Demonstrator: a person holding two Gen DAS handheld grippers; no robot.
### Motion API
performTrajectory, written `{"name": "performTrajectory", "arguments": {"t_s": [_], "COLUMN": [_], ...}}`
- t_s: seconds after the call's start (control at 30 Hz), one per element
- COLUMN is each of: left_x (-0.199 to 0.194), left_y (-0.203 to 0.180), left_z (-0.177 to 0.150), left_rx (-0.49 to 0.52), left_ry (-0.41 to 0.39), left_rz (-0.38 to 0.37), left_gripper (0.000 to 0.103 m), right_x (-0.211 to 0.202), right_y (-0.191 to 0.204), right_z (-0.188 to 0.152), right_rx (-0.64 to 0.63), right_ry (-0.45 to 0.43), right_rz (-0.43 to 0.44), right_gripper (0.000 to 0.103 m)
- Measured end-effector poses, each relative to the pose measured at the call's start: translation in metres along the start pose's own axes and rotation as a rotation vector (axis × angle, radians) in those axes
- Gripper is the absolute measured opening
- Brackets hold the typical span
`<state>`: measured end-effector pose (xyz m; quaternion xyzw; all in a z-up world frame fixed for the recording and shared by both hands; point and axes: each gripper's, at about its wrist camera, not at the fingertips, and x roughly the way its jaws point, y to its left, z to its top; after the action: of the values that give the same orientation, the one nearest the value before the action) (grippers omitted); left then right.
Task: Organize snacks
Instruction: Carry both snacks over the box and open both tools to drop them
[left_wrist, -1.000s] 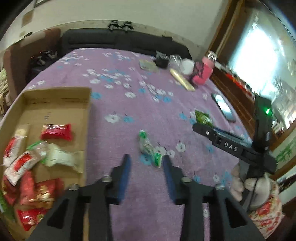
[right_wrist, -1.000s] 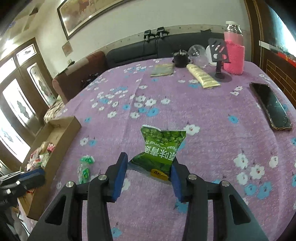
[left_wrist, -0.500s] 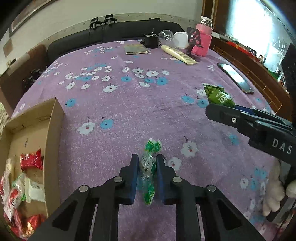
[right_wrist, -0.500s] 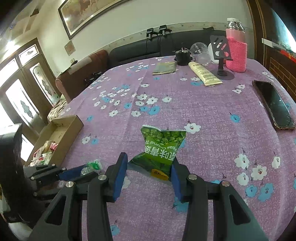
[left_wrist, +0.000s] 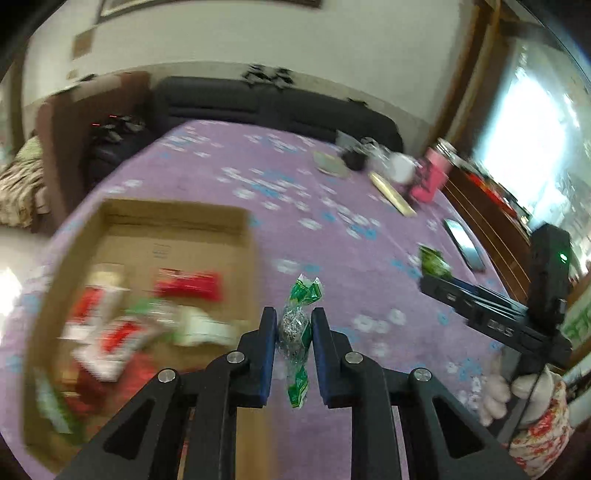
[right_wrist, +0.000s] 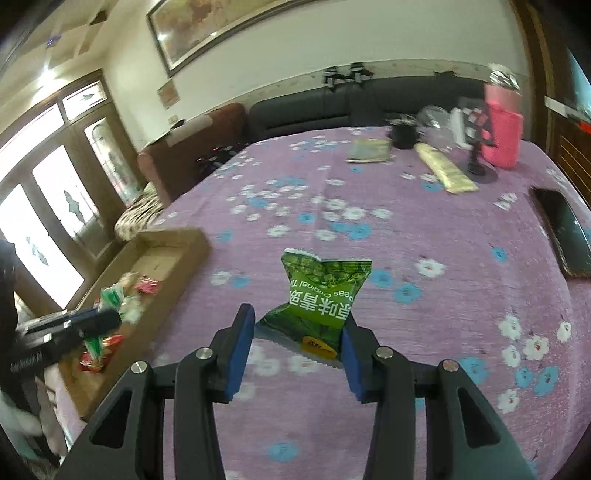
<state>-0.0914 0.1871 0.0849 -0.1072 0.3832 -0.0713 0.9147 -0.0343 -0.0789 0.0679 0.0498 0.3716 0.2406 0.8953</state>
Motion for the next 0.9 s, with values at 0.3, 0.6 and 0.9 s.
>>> {"name": "performTrajectory", "arguments": {"t_s": [0.3,0.6,0.9], "left_x": [-0.011,0.029,0.043], "left_y": [0.084,0.129,0.149], "left_z": [0.025,0.043,0.041], "left_rx": [-0.091,-0.156,-0.197], "left_ry": [-0.016,0.046,0.057], "left_rz": [0.098,0.13,0.148], "left_gripper": [0.019,0.019,0.021], "right_x": [0.032,0.106,0.153], "right_y": [0.117,0.179,0.185], "right_z": [0.022,0.031,0.039], "right_rx": [-0.164,-0.218,-0.16], "right_ry": [0.061,0.177,0.241], "right_rz": [0.099,0.106,0.117], "right_gripper": [0.044,0.044,0.045]}}
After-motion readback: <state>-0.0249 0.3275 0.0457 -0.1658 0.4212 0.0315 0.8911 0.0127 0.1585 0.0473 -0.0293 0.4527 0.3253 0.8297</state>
